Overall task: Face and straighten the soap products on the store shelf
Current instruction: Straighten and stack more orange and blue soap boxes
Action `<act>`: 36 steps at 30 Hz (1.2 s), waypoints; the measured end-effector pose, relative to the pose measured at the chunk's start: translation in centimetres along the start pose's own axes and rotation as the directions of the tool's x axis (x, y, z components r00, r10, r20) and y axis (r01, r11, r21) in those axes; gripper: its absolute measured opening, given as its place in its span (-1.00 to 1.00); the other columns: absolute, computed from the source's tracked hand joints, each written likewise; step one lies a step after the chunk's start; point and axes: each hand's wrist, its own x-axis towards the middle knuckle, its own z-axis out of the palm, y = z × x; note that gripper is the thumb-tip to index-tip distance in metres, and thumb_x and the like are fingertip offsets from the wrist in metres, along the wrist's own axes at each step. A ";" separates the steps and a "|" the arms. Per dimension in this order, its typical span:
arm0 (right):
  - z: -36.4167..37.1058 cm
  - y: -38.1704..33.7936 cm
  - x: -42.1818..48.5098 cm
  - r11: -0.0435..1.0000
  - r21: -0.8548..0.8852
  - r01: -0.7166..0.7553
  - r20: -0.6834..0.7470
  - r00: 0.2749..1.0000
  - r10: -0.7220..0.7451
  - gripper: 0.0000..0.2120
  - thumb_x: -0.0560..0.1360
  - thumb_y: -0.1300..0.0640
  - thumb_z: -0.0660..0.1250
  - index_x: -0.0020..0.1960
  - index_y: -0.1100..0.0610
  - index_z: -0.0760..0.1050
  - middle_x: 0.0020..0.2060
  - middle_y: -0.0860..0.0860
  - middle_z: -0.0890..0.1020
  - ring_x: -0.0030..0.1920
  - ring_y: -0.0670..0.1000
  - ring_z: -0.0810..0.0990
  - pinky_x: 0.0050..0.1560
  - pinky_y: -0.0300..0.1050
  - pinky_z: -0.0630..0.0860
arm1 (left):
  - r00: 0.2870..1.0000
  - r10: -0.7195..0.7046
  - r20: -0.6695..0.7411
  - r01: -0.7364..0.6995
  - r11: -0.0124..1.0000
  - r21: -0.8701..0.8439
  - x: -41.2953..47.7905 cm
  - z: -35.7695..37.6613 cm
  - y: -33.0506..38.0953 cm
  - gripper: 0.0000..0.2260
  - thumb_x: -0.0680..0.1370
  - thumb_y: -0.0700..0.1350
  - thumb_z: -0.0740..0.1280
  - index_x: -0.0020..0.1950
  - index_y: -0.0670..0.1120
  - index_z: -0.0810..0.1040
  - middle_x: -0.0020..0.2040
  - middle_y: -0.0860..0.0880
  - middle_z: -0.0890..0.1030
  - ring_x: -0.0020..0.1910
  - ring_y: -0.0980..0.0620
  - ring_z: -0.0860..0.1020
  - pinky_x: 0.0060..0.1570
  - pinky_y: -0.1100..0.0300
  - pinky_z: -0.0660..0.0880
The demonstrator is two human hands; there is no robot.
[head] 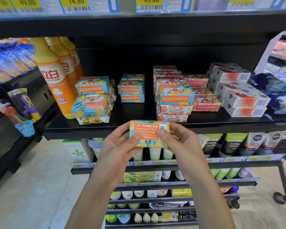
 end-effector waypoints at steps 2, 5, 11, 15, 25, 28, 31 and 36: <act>0.0 0.0 -0.2 1.000 0.003 0.019 0.008 1.000 -0.019 -0.59 0.37 0.00 0.49 0.18 0.12 0.65 -0.09 -0.08 0.74 -0.07 -0.14 0.71 -0.09 -0.33 0.57 | 1.000 0.006 0.011 -0.006 1.000 0.010 -0.1 -0.1 0.0 -0.56 0.51 -0.20 0.41 0.39 -0.12 0.52 0.19 -0.15 0.70 0.22 -0.12 0.66 0.29 -0.08 0.51; 0.0 0.1 -0.5 0.999 0.006 0.048 0.020 0.999 -0.048 -0.62 0.39 0.05 0.49 0.19 0.08 0.63 -0.04 -0.09 0.75 -0.04 -0.12 0.70 -0.04 -0.28 0.59 | 1.000 0.007 0.008 -0.007 0.999 0.036 -0.2 -0.2 0.0 -0.59 0.52 -0.18 0.40 0.37 -0.11 0.55 0.20 -0.13 0.70 0.24 -0.10 0.65 0.30 -0.06 0.49; -0.1 0.4 -0.8 0.993 -0.001 0.122 0.028 0.992 -0.122 -0.62 0.42 0.16 0.48 0.24 0.07 0.61 0.09 0.00 0.73 0.14 -0.01 0.68 0.09 -0.16 0.62 | 1.000 -0.010 0.028 0.009 0.999 0.046 -0.6 -0.4 0.0 -0.57 0.53 0.00 0.36 0.34 -0.18 0.56 0.21 -0.13 0.69 0.26 -0.05 0.64 0.36 -0.02 0.46; -0.2 0.6 -1.0 0.988 0.000 0.156 0.046 0.987 -0.156 -0.58 0.43 0.20 0.49 0.28 0.13 0.59 0.12 0.03 0.72 0.18 0.00 0.66 0.14 -0.14 0.60 | 0.998 -0.035 0.046 0.033 0.998 0.053 -0.9 -0.4 0.1 -0.54 0.56 0.07 0.30 0.31 -0.22 0.57 0.19 -0.13 0.70 0.25 -0.04 0.64 0.35 -0.03 0.46; 0.0 0.7 -0.9 0.997 0.027 0.077 0.103 0.991 -0.080 -0.48 0.43 0.15 0.50 0.38 0.07 0.52 0.20 0.00 0.69 0.28 -0.03 0.61 0.20 -0.13 0.59 | 0.999 0.001 -0.033 -0.001 1.000 -0.016 -0.9 -0.2 0.2 -0.59 0.52 -0.04 0.39 0.29 -0.25 0.59 0.17 -0.18 0.70 0.22 -0.11 0.66 0.35 -0.05 0.52; 0.3 0.5 -0.6 0.997 0.060 -0.045 0.104 0.994 0.039 -0.40 0.44 -0.04 0.54 0.42 0.09 0.49 0.22 0.02 0.68 0.25 0.01 0.65 0.22 -0.10 0.61 | 0.999 0.026 -0.036 -0.026 1.000 -0.007 -0.8 -0.1 0.2 -0.58 0.51 -0.05 0.40 0.31 -0.23 0.58 0.17 -0.16 0.70 0.21 -0.09 0.67 0.30 0.01 0.55; 0.5 0.3 -0.4 0.987 0.100 -0.125 0.076 0.990 0.118 -0.35 0.36 -0.13 0.50 0.34 0.18 0.53 0.17 0.11 0.70 0.15 0.04 0.71 0.14 -0.12 0.64 | 0.999 0.038 -0.038 -0.039 0.999 -0.018 -0.7 0.1 0.2 -0.57 0.49 -0.06 0.41 0.31 -0.22 0.58 0.16 -0.16 0.71 0.20 -0.07 0.67 0.28 0.03 0.56; 0.6 0.2 -0.2 0.984 0.118 -0.134 0.077 0.989 0.125 -0.38 0.32 -0.12 0.48 0.25 0.25 0.59 0.05 0.09 0.74 0.07 0.05 0.73 0.10 -0.13 0.63 | 0.998 0.035 -0.051 -0.036 0.999 -0.021 -0.3 0.2 -0.1 -0.50 0.45 -0.07 0.44 0.36 -0.21 0.54 0.15 -0.15 0.71 0.21 -0.05 0.66 0.33 -0.03 0.52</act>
